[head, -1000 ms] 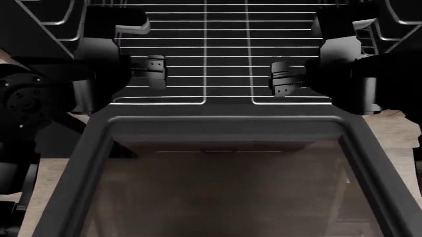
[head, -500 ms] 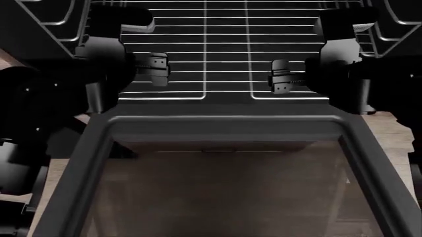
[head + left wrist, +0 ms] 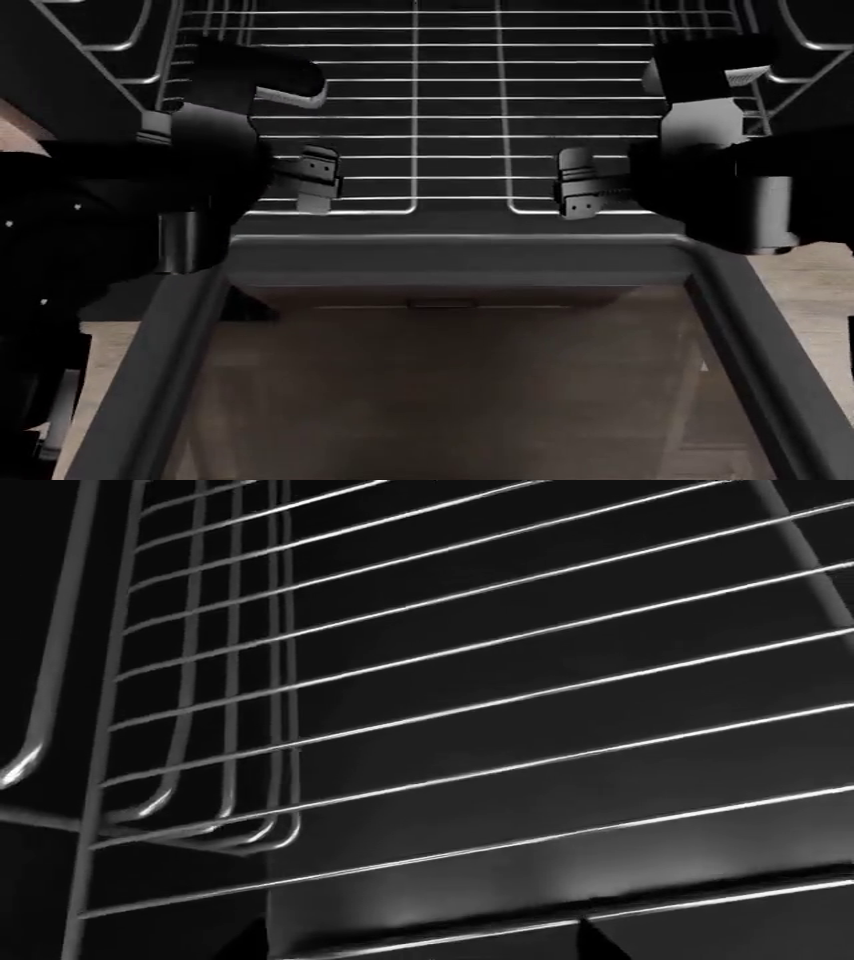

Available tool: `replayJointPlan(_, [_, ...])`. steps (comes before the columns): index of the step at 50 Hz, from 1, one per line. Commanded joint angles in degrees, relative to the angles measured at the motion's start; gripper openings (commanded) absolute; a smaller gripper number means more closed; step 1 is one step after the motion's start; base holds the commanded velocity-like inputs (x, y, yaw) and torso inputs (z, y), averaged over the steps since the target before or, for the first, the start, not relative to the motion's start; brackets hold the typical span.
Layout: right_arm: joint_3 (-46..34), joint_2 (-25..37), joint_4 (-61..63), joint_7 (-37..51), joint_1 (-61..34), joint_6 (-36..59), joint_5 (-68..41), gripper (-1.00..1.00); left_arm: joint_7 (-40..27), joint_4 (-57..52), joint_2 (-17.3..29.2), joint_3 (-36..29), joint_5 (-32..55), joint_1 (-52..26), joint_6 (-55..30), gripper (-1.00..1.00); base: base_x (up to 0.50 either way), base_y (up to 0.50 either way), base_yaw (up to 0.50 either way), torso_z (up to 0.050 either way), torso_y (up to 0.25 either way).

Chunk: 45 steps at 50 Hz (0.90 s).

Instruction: Fully slide the oven rack out.

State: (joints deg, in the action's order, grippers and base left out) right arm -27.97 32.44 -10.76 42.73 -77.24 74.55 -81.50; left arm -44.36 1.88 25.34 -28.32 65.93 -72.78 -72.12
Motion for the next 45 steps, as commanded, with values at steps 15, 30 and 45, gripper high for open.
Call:
replayJointPlan(15, [-4.5,4.8,2.7,9.2,16.2,4.4,-15.6,1.0,-0.2,14.9,1.1,-5.9,13.7,15.2,-3.3,1.0,-0.01,0.0,0.0,-0.005,-0.016])
replayJointPlan(30, [-3.6,8.8,9.1,14.2,24.2,2.7,-23.4,1.0,-3.9,10.7,5.1,-2.2,20.9,21.9,-4.0,1.0,-0.01,0.0,0.0,-0.006,-0.016])
replayJointPlan(45, [-4.0,13.5,15.6,19.1,28.5,2.1,-31.5,1.0,-10.8,5.4,9.3,0.0,30.1,27.3,-6.2,1.0,-0.01,0.0,0.0,-0.006,-0.017])
